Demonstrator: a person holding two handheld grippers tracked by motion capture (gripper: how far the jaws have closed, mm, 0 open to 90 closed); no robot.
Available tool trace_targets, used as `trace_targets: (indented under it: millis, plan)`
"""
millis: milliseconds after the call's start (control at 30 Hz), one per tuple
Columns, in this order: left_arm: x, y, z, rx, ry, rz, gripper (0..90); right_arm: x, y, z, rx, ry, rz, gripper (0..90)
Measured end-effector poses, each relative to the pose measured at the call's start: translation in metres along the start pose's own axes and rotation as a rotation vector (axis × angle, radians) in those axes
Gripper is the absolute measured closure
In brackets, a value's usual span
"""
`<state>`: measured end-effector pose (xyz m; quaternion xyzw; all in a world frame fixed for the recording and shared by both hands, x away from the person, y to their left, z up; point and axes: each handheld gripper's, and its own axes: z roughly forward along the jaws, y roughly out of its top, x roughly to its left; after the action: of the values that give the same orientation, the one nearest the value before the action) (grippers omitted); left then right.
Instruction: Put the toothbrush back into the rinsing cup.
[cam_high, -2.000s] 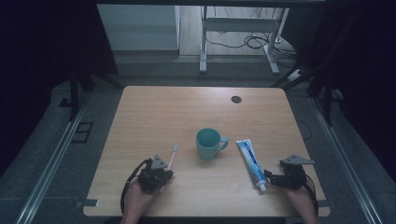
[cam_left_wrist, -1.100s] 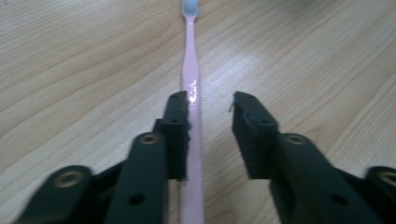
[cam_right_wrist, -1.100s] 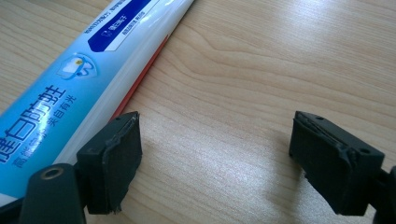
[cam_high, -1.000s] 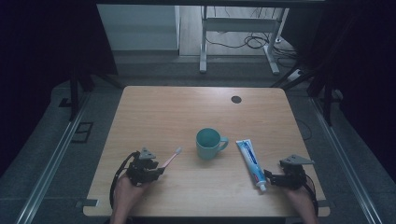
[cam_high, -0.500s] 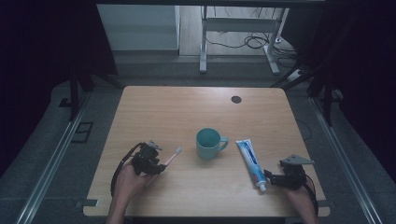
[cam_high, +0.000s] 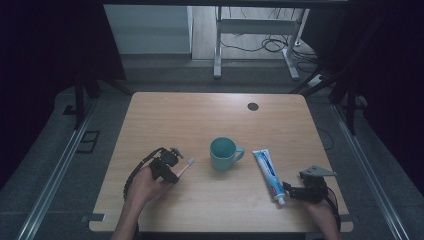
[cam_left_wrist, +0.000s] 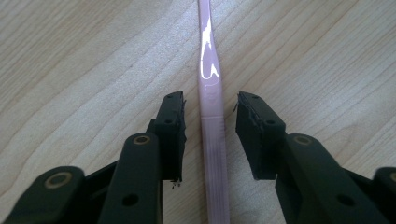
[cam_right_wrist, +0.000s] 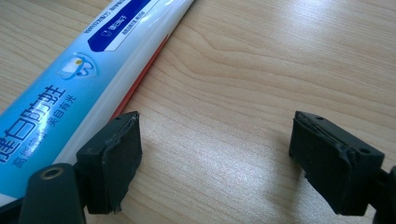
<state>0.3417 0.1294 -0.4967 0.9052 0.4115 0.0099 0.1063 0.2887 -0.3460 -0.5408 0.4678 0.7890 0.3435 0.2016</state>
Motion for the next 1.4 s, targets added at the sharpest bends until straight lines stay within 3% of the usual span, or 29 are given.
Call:
trace_targets:
  millis: [233, 500, 700, 833, 1033, 1133, 1200, 1400]
  plan:
    - [0.001, 0.016, 0.006, 0.114, 0.002, 0.008, 66.7, 0.0, 0.0, 0.0, 0.0, 0.0, 0.0, 16.9]
    - [0.002, 0.026, 0.008, 0.183, 0.013, 0.001, 72.5, 0.0, 0.0, 0.0, 0.0, 0.001, -0.002, 16.8]
    - [0.001, 0.028, 0.009, 0.204, 0.027, 0.001, 77.7, 0.0, 0.0, 0.0, 0.0, 0.0, -0.003, 16.8]
    - [0.001, 0.027, 0.009, 0.196, 0.026, 0.002, 78.8, 0.0, 0.0, 0.0, 0.001, 0.0, -0.003, 16.8]
    - [0.006, 0.021, 0.005, 0.143, -0.005, 0.003, 78.9, 0.0, 0.0, 0.0, 0.001, 0.0, -0.003, 16.8]
    - [0.007, 0.02, 0.002, 0.119, 0.003, 0.003, 79.0, 0.0, 0.0, 0.0, 0.001, 0.0, -0.003, 16.8]
    - [0.009, 0.018, -0.007, 0.066, -0.018, -0.009, 79.0, 0.0, 0.0, 0.0, 0.001, 0.0, -0.003, 16.8]
    - [0.012, 0.014, -0.022, -0.022, -0.038, -0.016, 79.0, 0.0, 0.0, 0.0, 0.001, 0.0, -0.003, 16.8]
